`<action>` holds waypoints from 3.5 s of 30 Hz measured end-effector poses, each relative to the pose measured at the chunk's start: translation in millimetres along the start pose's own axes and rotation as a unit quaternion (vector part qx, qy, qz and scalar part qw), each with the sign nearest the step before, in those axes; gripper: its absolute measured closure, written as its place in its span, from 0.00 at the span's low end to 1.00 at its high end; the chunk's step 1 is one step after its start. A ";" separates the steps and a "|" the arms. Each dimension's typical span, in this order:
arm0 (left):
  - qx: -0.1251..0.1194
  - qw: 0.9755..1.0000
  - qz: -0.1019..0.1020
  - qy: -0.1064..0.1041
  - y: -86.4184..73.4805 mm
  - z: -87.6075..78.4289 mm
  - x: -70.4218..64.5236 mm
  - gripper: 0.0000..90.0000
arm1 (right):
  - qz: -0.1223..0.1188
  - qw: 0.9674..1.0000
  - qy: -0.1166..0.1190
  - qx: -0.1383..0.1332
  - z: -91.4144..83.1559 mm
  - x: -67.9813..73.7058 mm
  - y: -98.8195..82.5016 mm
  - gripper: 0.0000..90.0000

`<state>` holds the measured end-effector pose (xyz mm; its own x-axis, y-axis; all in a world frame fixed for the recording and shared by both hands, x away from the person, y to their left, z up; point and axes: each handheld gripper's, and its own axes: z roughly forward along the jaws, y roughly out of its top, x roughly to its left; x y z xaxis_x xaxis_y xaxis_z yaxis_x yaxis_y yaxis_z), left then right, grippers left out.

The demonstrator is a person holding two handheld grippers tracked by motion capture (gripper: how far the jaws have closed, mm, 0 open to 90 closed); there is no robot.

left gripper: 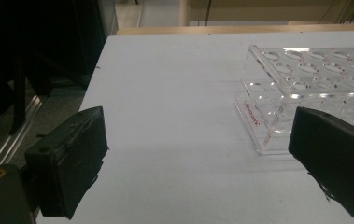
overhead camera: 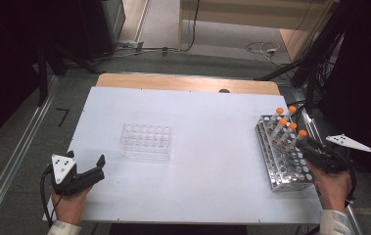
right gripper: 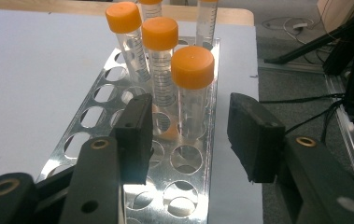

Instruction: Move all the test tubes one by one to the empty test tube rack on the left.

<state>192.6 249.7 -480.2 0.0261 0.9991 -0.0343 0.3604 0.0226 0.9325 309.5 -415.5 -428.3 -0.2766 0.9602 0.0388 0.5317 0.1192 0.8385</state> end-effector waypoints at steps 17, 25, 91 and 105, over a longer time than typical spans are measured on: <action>0.004 1.000 0.003 0.002 -0.6 0.9 -1.1 0.06 | 0.000 0.998 0.011 0.054 24.5 -5.5 14.3 0.75; 0.004 1.000 0.004 0.000 -0.7 0.9 -1.8 0.06 | -0.004 0.998 0.009 0.062 26.9 -5.1 15.3 0.79; 0.027 0.980 0.080 -0.182 54.4 20.3 -120.3 0.05 | -0.112 0.980 0.165 -0.003 5.0 129.8 40.7 0.80; 0.041 0.968 0.081 -0.234 60.9 35.0 -155.1 0.08 | -0.162 0.965 0.206 0.021 30.5 183.2 27.5 0.80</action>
<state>243.1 94.8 -430.7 0.5017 0.8624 -0.0675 0.3888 -0.1552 0.9081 297.8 -228.5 -414.7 -0.7240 0.6898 -0.0011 0.3941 0.4151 0.8200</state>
